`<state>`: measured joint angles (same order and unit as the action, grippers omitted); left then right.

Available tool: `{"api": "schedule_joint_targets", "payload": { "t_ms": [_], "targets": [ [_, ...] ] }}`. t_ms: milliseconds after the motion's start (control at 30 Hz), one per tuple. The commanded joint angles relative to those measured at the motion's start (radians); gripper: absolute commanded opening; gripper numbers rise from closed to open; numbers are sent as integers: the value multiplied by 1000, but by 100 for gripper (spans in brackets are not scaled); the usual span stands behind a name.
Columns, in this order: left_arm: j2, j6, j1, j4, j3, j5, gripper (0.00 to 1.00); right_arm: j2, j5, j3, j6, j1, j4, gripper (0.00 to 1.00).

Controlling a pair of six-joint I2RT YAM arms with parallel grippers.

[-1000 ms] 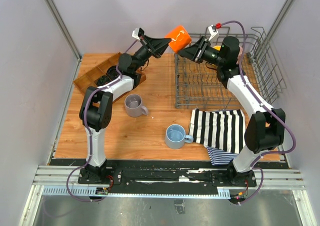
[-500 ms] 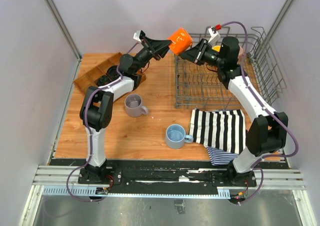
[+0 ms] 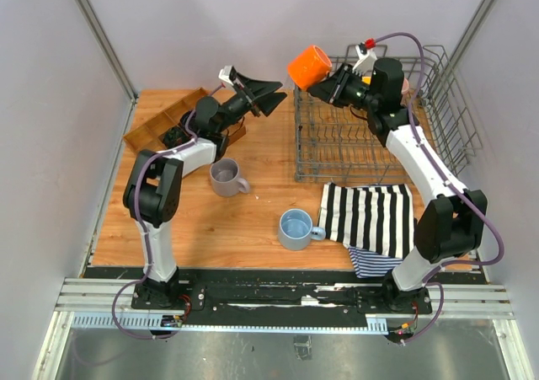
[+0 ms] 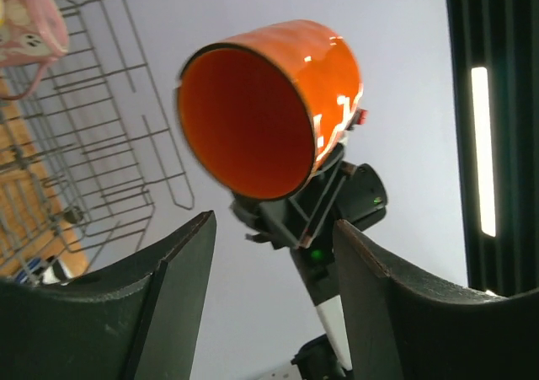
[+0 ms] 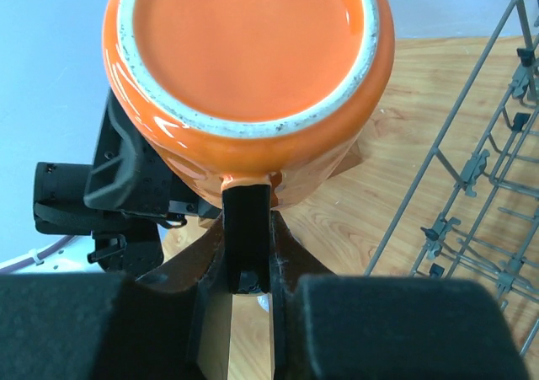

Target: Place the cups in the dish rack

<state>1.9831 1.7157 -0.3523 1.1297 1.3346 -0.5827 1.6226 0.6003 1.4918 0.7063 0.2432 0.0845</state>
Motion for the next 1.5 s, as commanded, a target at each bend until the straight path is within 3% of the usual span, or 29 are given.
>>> {"api": "schedule_joint_targets", "payload": {
  "t_ms": [0, 333, 633, 1067, 1467],
  "targets": [
    [-85, -97, 34, -66, -95, -39, 62, -1, -33, 83, -54, 6, 57, 1],
    [-221, -440, 117, -521, -160, -120, 63, 73, -185, 198, -236, -21, -103, 1],
    [-304, -760, 189, -948, -61, -91, 63, 175, -386, 342, -406, -19, -237, 1],
    [-301, -745, 261, -881, -122, -149, 63, 349, -538, 488, -522, -22, -268, 1],
    [-257, -711, 311, -816, -144, -179, 63, 508, -580, 641, -554, -44, -317, 1]
  ]
}}
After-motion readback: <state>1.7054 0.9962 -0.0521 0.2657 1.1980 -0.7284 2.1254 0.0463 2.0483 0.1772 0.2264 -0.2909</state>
